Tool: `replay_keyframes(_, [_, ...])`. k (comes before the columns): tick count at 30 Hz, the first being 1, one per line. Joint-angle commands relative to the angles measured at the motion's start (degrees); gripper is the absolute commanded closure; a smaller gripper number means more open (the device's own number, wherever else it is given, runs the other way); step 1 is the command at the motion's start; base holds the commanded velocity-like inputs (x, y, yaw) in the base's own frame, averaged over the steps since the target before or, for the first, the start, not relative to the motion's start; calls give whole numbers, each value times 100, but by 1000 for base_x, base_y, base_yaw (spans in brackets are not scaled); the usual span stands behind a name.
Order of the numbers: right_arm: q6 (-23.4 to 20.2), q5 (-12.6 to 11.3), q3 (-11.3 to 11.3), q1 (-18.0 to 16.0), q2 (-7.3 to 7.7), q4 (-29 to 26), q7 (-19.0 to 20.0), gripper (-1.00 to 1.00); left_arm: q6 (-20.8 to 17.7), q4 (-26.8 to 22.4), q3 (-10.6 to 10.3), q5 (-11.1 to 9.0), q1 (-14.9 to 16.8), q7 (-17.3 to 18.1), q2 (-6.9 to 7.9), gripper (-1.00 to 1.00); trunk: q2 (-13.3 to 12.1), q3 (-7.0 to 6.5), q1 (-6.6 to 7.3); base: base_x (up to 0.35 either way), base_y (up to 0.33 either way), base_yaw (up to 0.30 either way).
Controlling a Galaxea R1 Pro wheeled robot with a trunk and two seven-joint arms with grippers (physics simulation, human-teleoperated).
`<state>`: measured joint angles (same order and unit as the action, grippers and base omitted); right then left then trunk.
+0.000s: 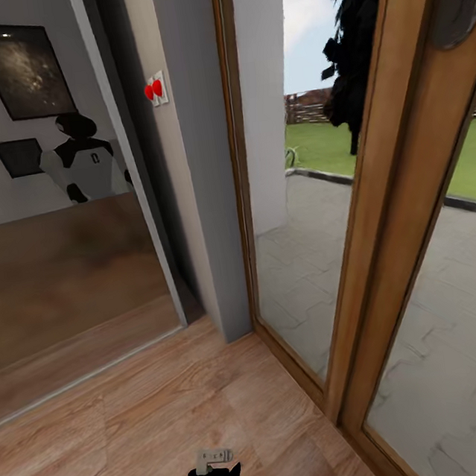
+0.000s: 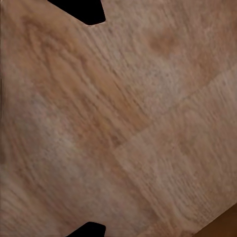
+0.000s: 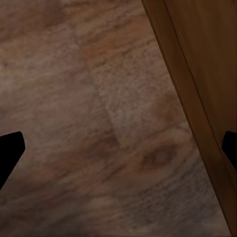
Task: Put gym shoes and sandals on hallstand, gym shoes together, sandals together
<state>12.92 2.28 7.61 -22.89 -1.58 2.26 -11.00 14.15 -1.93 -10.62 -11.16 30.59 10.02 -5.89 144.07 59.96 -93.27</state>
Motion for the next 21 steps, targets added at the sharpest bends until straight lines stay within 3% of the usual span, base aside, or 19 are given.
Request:
replay_keyframes(1, [0,0,-1,-1,0,0,1,-100,0,0,0,0,0,0,0,-100,0,-3,0,0,0,283])
replay_keyframes(6, [0,0,-1,3,0,2,0,-100,0,0,-1,0,0,0,0,-100,0,-12,0,0,-90,214])
replay_keyframes(16, [0,0,-3,3,0,2,1,-100,0,0,-2,0,0,0,0,-100,0,-18,0,0,-228,65])
replay_keyframes(21, [0,0,2,3,0,3,-1,-100,0,0,-2,0,0,0,0,-100,0,-23,0,0,-98,144])
